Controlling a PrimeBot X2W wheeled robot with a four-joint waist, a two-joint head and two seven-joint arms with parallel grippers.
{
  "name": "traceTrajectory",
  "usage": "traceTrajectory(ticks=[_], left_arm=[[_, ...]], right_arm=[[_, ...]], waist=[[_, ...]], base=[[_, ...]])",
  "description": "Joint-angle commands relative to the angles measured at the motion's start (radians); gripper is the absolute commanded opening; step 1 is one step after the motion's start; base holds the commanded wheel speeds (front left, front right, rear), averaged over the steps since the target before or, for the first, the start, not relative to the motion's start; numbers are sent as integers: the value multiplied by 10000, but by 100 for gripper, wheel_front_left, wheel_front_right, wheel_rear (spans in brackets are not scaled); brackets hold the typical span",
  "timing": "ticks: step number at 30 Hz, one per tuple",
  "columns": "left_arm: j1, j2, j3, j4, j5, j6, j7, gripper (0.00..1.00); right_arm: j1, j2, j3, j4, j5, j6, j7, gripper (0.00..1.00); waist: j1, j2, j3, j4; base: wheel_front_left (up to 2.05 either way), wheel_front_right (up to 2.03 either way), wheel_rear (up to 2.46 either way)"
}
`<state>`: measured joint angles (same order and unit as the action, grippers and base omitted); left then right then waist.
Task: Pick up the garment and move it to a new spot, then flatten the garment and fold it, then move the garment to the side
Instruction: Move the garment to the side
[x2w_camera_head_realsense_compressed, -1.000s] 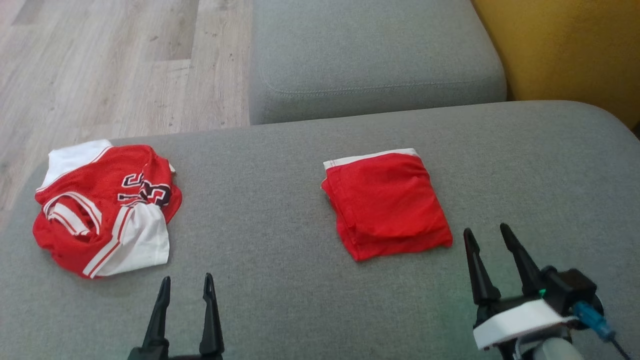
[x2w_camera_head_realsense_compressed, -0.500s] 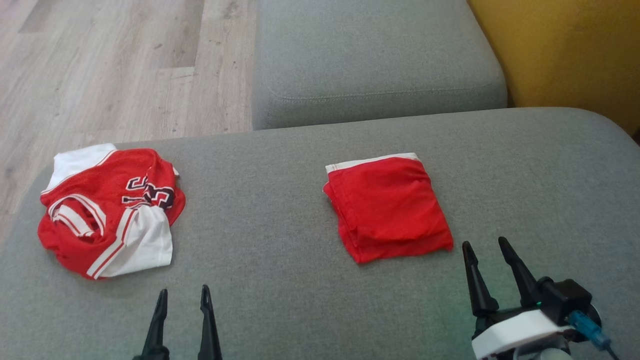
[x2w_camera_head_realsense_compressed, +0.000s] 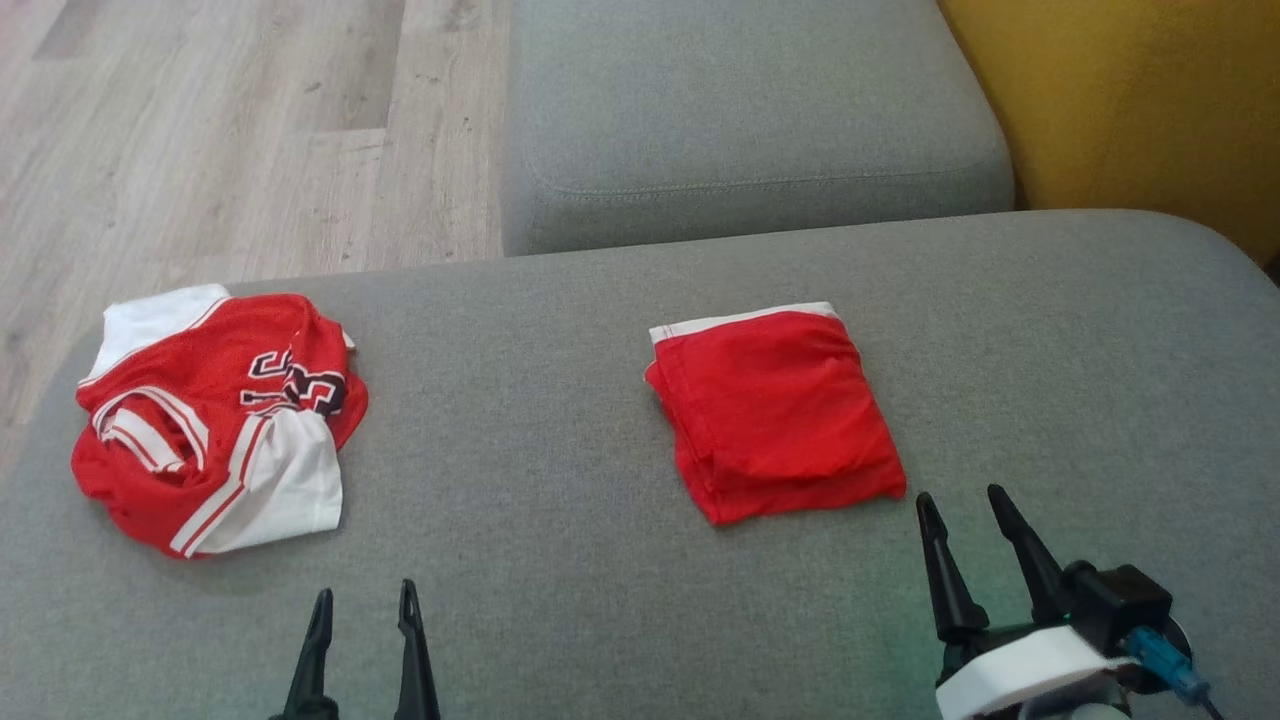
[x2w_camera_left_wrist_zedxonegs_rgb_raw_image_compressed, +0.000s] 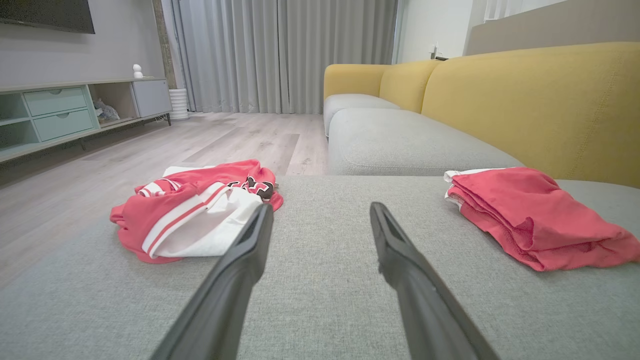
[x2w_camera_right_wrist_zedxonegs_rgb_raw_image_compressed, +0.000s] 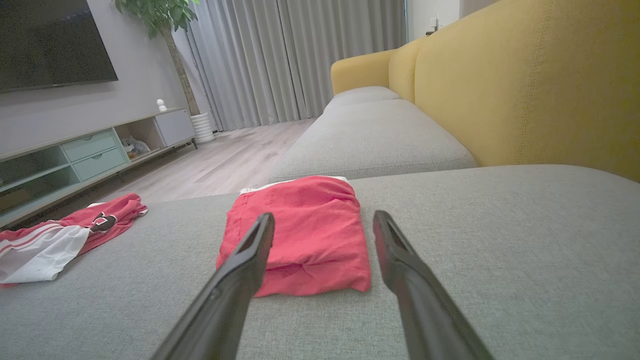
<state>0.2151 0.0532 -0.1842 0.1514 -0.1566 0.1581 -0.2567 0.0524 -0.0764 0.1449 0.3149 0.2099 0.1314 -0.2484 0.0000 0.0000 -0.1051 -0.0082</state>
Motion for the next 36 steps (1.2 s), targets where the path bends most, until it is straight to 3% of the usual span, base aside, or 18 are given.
traceTrajectory(ticks=[1,10,20,26,33,34,36], left_arm=[[-347,-30,398,-266,97,10,-51,100],[-555,-30,233,-282,63,-28,-51,100],[-1051,-30,-233,-312,25,-145,-51,100],[-1721,-30,-587,-305,74,-278,-51,100],[-2199,-30,-894,-221,-27,-312,-51,100],[-2237,-30,-925,-226,-79,-352,-51,100],[-2284,-30,-947,-229,-108,-404,-51,100]], right_arm=[[-252,13,164,-214,-49,-7,-133,100],[-741,98,-204,486,-92,-7,-133,100],[-2689,-24,-796,2109,-246,-7,-107,100],[-4863,-260,-1049,3680,-402,-7,1310,100],[-5785,-303,-975,5065,-212,-7,2719,100],[-5842,-275,-942,5184,-101,-7,2716,96],[-5943,-224,-812,5371,159,-7,2682,45]], waist=[[0,0,29,-8],[0,0,559,99],[0,0,1610,563],[0,0,2531,917],[0,0,3051,1190],[0,0,3082,1198],[0,0,3142,1171]], base=[[0,0,0],[0,0,0],[0,0,0],[0,0,0],[0,0,0],[0,0,0],[0,0,0]])
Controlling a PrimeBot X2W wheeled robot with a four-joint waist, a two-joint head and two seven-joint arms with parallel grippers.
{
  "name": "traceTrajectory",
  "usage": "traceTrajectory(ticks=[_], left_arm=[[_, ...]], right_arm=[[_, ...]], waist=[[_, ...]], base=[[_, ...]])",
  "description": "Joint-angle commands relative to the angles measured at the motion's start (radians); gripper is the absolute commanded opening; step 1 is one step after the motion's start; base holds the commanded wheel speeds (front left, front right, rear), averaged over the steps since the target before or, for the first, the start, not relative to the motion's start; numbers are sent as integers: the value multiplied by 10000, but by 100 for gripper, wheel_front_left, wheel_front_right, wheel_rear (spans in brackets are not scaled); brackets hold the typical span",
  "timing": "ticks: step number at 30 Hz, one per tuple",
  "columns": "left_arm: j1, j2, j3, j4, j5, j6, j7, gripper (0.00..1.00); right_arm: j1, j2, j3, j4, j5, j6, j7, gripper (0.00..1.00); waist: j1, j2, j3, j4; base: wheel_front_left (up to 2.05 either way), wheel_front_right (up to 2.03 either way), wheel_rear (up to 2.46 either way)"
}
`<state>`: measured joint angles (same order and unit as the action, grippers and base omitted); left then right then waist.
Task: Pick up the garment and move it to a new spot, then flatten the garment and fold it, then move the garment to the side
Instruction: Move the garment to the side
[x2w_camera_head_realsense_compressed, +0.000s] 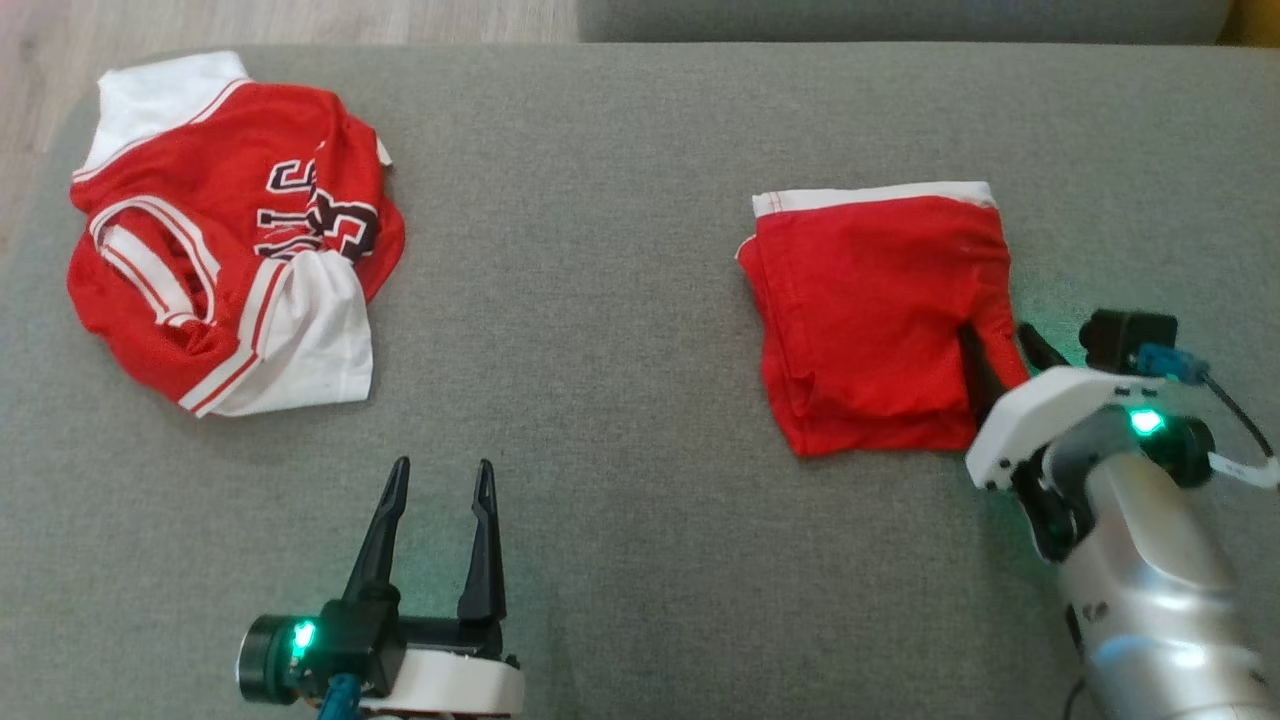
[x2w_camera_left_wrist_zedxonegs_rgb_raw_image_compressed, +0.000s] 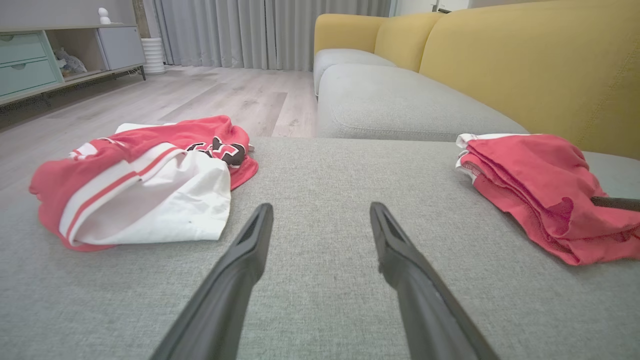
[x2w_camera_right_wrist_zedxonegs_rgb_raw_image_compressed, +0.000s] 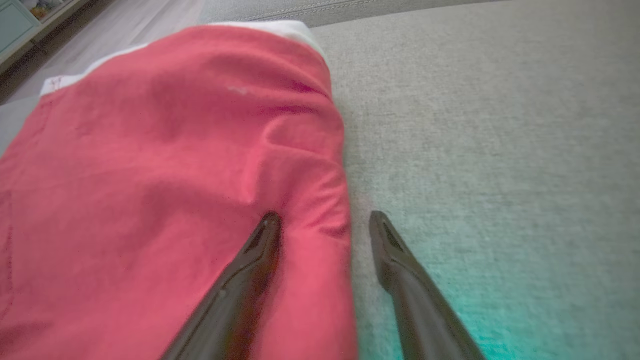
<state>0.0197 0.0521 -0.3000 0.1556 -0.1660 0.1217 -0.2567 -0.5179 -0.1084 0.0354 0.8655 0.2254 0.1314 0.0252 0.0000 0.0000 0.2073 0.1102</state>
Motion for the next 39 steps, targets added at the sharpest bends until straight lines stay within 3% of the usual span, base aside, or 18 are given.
traceTrajectory(ticks=[1,2,8,18,24,31,35,36,37,38,39], left_arm=[[-342,-18,222,-284,-38,-51,-51,100],[-349,-18,236,-299,-52,-57,-51,100],[-470,-18,292,-426,-32,-144,-51,100],[-1220,-18,295,-539,327,-563,-51,100],[-1687,-18,198,-605,384,-638,-51,100],[-2077,-18,-11,-657,300,-685,-51,100],[-2325,-18,-145,-645,151,-658,-51,100],[-2379,-18,-167,-639,105,-642,-51,100],[-2428,-18,-189,-629,60,-629,-51,100],[-2467,-18,-214,-608,19,-618,-51,100],[-2494,-18,-242,-584,-26,-607,-51,100]], right_arm=[[-304,92,352,-66,90,-7,-113,28],[-367,75,435,-20,181,-7,-190,0],[-928,-444,918,-18,786,-7,-387,0],[-1823,-2862,740,-182,843,-7,124,0],[-1969,-4389,75,-405,515,-7,389,0],[-1990,-5302,-1188,-785,-110,-7,555,0],[-1727,-5478,-2103,-1324,-689,-7,902,0],[-1631,-5477,-2392,-1495,-900,-7,1004,17],[-1523,-5450,-2676,-1677,-1135,-7,1097,50],[-1417,-5385,-2955,-1882,-1377,-7,1164,100],[-1311,-5290,-3240,-2096,-1625,-7,1219,100]], waist=[[0,0,51,-51],[0,0,87,-100],[0,0,458,-610],[0,0,1532,-1395],[0,0,2207,-1488],[0,0,2836,-1421],[0,0,3081,-1270],[0,0,3109,-1228],[0,0,3118,-1184],[0,0,3100,-1137],[0,0,3051,-1081]], base=[[0,0,0],[0,0,0],[0,0,0],[0,0,0],[0,0,0],[0,0,0],[0,0,0],[0,0,0],[0,0,0],[0,0,0],[0,0,0]])
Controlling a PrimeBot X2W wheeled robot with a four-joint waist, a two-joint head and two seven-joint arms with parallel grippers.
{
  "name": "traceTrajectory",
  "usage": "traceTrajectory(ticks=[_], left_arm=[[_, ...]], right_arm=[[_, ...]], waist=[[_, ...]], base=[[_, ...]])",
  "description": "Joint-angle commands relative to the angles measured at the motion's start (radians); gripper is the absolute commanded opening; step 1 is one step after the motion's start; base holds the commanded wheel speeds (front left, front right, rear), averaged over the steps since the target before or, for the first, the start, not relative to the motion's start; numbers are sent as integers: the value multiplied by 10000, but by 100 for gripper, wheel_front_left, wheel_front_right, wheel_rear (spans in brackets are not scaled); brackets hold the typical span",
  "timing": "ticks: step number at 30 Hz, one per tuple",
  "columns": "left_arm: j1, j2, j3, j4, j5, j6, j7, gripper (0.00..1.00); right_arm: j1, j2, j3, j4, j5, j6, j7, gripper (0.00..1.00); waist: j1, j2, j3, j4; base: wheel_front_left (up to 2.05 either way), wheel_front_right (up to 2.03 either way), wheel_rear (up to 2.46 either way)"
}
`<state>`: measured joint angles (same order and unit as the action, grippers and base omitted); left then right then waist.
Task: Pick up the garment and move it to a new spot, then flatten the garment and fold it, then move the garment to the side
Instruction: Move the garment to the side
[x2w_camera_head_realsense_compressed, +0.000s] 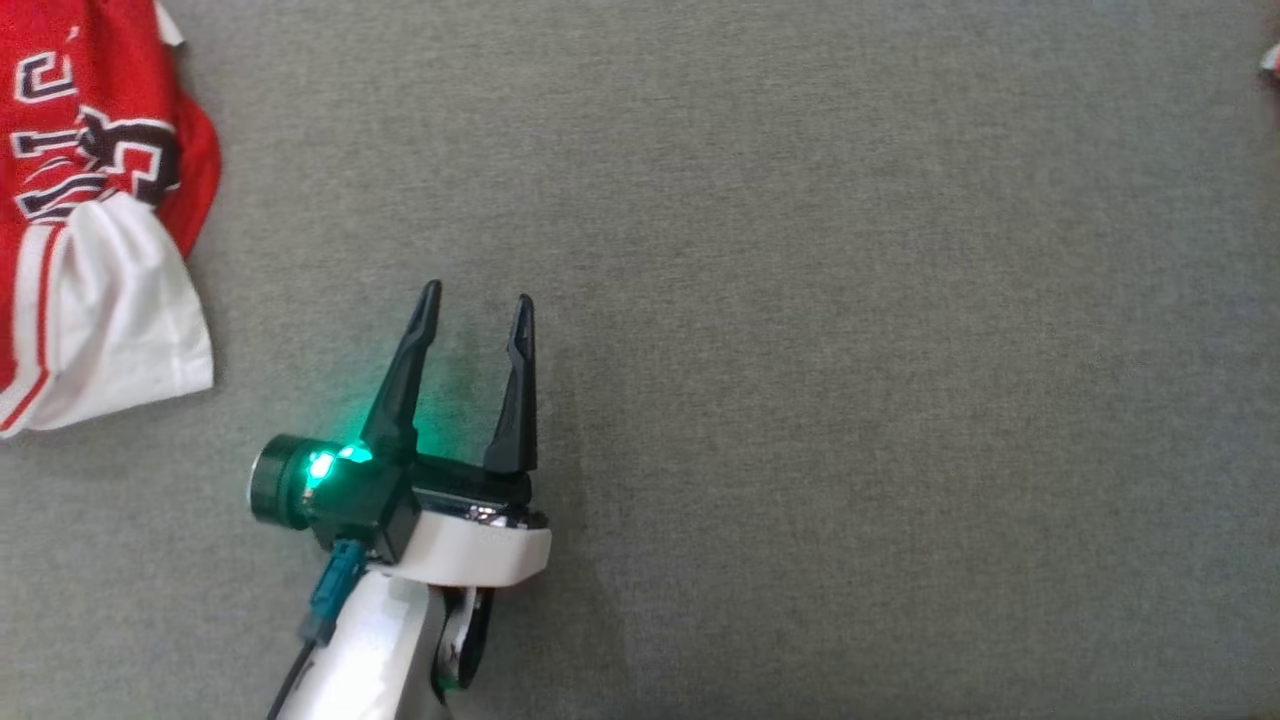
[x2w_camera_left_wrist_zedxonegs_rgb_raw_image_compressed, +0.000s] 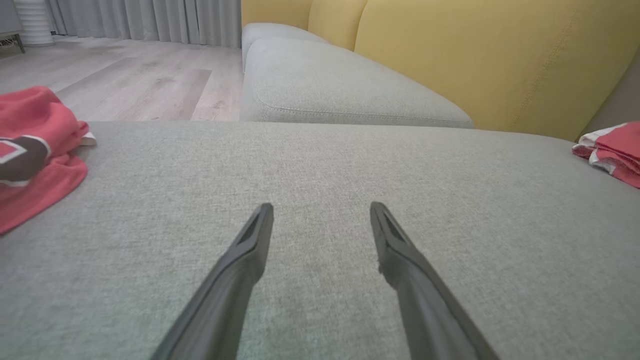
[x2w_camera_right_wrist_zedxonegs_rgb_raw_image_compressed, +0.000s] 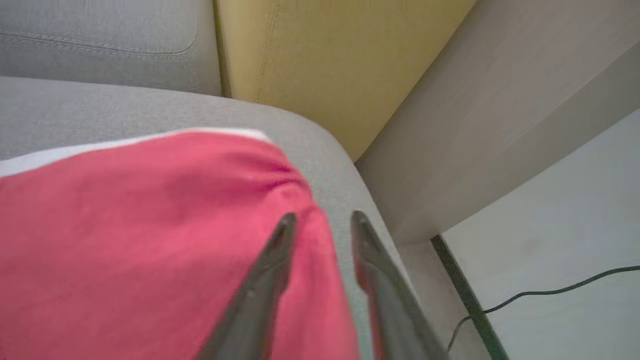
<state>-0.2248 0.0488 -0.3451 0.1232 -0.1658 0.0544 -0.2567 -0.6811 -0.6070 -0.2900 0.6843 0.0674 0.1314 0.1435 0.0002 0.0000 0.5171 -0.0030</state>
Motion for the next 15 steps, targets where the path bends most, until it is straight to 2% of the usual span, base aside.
traceTrajectory(ticks=[1,4,8,12,15], left_arm=[[-62,14,181,-232,-68,78,-51,100],[11,14,123,-158,-136,142,-51,100],[315,14,197,-75,-127,252,-51,100],[692,14,444,4,-147,365,-51,100],[987,14,726,125,-235,474,-51,100]], right_arm=[[447,-171,-233,-495,-281,-7,117,100],[907,399,-748,-1249,-879,-7,318,100],[1673,1478,-944,-2423,-1227,-7,368,100],[2425,2563,-243,-3149,-1091,-7,152,100],[2797,3300,534,-3141,-967,-7,-310,100]], waist=[[-2,0,-124,105],[-2,0,-482,259],[-2,0,-1125,466],[-2,0,-1766,589],[-2,0,-2295,620]], base=[[0,0,0],[0,0,0],[0,0,0],[0,0,0],[0,0,0]])
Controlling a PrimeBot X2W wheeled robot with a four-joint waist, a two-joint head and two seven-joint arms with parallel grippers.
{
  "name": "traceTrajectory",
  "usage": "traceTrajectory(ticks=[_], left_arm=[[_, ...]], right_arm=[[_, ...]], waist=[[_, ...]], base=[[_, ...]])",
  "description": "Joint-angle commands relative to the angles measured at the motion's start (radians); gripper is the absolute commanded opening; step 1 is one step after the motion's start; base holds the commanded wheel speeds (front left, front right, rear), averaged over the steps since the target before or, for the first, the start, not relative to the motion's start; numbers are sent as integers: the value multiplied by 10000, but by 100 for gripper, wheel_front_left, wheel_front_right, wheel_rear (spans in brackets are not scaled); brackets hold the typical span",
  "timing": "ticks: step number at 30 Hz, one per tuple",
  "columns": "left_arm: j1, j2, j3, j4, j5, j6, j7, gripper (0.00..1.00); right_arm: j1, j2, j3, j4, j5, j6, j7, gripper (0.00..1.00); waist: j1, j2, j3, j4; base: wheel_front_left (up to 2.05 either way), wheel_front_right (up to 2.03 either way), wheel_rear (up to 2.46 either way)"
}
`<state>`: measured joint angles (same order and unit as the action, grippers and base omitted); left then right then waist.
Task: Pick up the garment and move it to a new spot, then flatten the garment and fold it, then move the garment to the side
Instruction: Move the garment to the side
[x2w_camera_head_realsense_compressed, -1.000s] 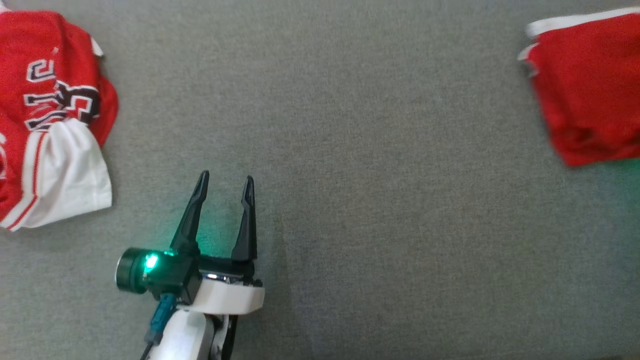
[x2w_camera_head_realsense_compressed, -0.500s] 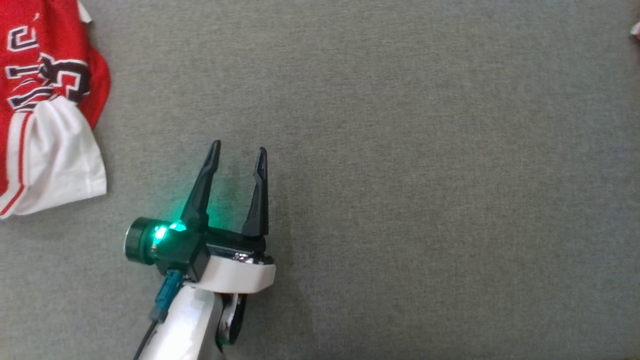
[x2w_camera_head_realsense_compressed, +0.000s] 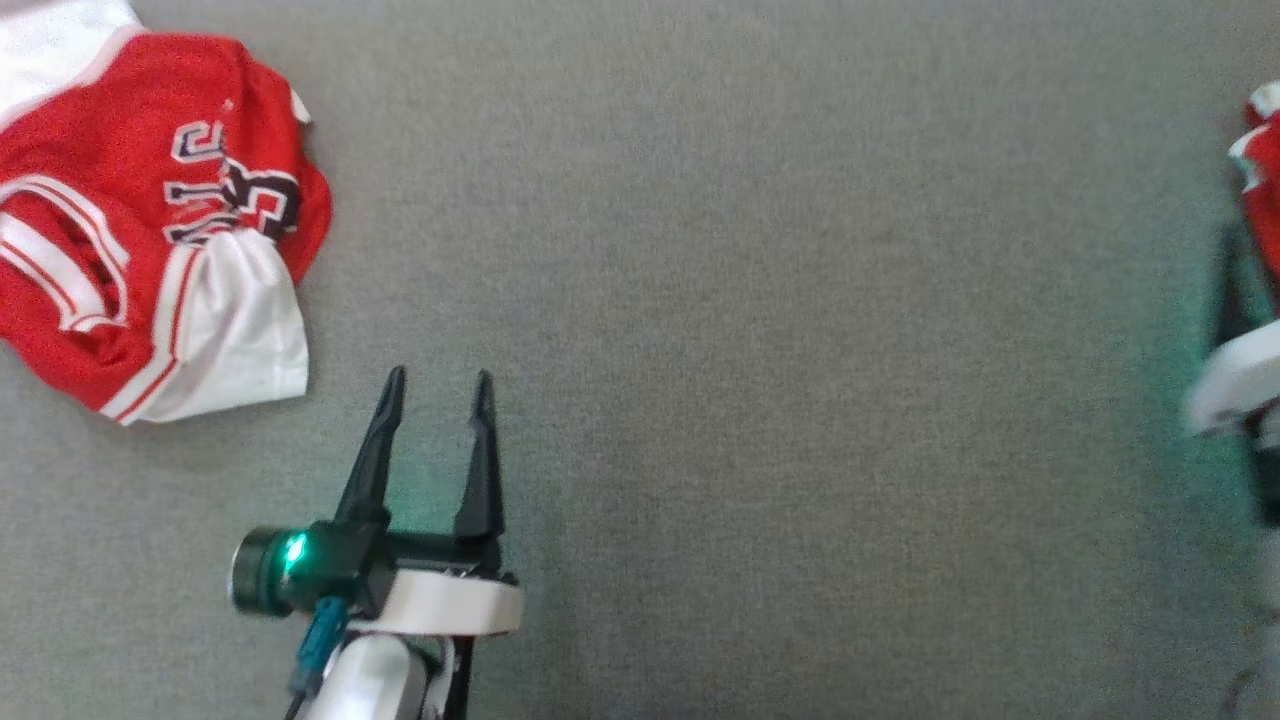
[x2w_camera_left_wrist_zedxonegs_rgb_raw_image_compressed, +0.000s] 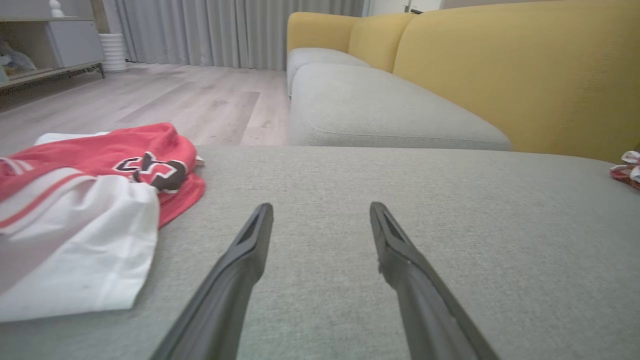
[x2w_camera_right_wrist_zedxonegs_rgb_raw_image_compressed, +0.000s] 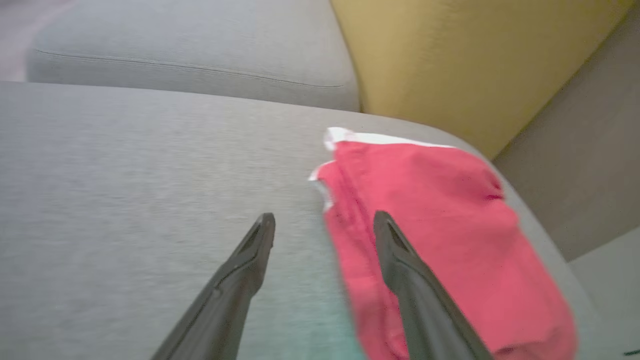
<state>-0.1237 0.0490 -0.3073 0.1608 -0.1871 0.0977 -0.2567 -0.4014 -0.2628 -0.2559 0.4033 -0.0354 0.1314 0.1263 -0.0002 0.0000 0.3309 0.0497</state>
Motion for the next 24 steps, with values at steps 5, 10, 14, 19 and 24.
traceTrajectory(ticks=[5,10,14,19,24], left_arm=[[487,12,912,32,-117,192,-51,100],[1033,12,1360,321,-183,293,-51,100],[1433,12,1642,348,-102,345,-51,100],[1806,12,1886,326,138,324,-51,100],[2251,12,2107,334,312,271,-51,100]], right_arm=[[460,1097,1752,609,556,-7,-1306,100],[1175,1837,3906,1722,1509,-7,-3126,100],[1609,2004,4912,2232,1998,-7,-3807,100],[2074,2085,4853,1303,2228,-7,-3873,100],[3042,2117,4475,261,2161,-7,-3877,100]], waist=[[2,0,-1423,-3],[2,0,-2538,-57],[2,0,-3236,-157],[2,0,-3714,-284],[2,0,-4234,-403]], base=[[0,0,0],[0,0,0],[0,0,0],[0,0,0],[0,0,0]])
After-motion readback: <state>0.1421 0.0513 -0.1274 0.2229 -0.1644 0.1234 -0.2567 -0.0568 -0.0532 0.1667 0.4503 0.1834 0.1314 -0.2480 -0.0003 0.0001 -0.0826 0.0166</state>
